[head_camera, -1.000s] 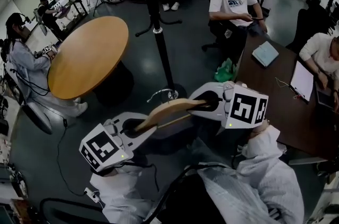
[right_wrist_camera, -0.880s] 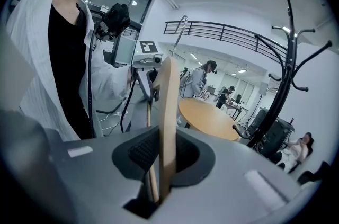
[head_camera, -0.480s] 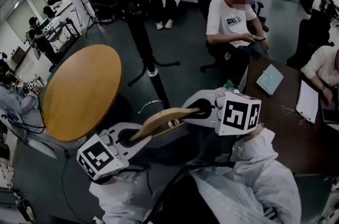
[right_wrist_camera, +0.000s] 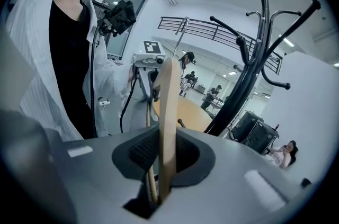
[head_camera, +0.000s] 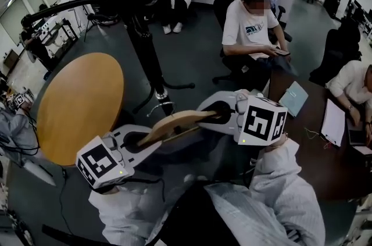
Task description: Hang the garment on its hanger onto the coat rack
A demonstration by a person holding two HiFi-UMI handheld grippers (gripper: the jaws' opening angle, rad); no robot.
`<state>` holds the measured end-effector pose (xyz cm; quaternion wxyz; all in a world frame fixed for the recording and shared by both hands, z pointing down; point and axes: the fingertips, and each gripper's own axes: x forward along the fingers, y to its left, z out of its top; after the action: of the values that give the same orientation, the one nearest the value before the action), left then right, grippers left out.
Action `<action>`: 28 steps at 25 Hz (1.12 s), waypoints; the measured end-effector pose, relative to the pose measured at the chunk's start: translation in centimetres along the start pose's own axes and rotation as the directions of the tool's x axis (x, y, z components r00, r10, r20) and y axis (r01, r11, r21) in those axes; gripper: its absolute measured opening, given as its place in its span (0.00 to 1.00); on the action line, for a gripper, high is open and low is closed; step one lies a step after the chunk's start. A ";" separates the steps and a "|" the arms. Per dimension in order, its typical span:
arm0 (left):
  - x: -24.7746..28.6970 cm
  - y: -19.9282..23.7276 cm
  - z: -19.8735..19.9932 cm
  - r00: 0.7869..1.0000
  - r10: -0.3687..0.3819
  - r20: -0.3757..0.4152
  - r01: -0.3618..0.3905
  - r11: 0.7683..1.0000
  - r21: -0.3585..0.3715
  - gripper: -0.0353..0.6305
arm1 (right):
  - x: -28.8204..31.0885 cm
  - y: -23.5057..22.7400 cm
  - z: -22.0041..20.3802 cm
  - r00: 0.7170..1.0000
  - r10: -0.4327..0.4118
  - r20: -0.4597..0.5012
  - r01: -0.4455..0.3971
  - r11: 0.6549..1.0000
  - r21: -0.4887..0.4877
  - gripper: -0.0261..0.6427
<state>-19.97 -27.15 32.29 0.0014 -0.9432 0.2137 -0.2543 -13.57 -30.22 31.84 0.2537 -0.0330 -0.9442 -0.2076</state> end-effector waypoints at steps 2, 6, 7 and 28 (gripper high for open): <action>0.0 1.2 0.6 1.000 0.006 0.003 -0.006 1.000 0.021 0.10 | -0.1 -1.1 0.2 1.000 -0.019 -0.004 0.019 1.000 -0.004 0.10; 0.2 2.6 0.7 1.000 0.008 0.014 -0.008 0.998 0.070 0.10 | 0.0 -2.4 -0.1 0.998 -0.063 -0.011 0.063 0.998 -0.025 0.10; 0.1 3.0 1.1 1.000 0.009 0.017 -0.010 0.997 0.082 0.10 | 0.0 -2.9 0.2 0.997 -0.072 -0.009 0.072 0.997 -0.038 0.10; -1.2 12.5 5.0 0.999 0.044 0.021 -0.046 0.992 0.120 0.10 | 0.6 -12.4 2.1 1.000 -0.010 -0.006 0.010 1.000 -0.011 0.10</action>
<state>-23.55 -38.51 26.01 0.0660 -0.9387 0.2191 -0.2578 -17.16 -40.66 25.84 0.2553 -0.0292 -0.9424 -0.2141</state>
